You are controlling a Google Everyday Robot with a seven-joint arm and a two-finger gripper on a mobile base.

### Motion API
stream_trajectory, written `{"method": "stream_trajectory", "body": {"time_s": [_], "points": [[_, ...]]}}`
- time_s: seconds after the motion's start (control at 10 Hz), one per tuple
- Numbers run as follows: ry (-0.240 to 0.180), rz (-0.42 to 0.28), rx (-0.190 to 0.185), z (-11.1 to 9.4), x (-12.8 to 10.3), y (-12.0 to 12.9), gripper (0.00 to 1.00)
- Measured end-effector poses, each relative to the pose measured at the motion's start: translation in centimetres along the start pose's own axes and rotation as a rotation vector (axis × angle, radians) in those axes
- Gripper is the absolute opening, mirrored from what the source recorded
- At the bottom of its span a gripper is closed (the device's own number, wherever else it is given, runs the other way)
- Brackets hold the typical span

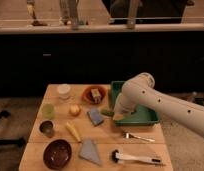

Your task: Place pepper in table surface

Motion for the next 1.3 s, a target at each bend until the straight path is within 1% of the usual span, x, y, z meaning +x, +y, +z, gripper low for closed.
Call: {"method": "stream_trajectory", "body": {"time_s": [0.3, 0.5, 0.6, 0.8, 1.0, 1.3], "points": [[0.003, -0.048, -0.006, 0.6, -1.6, 1.8, 0.09], [-0.003, -0.084, -0.020, 1.4, -3.5, 3.3, 0.09], [-0.007, -0.099, -0.034, 2.1, -4.3, 3.9, 0.09], [-0.016, -0.099, -0.063, 3.4, -4.8, 4.7, 0.09], [-0.016, -0.099, -0.100, 5.4, -5.5, 5.5, 0.09], [0.001, -0.073, -0.146, 8.4, -5.1, 5.9, 0.09]]}}
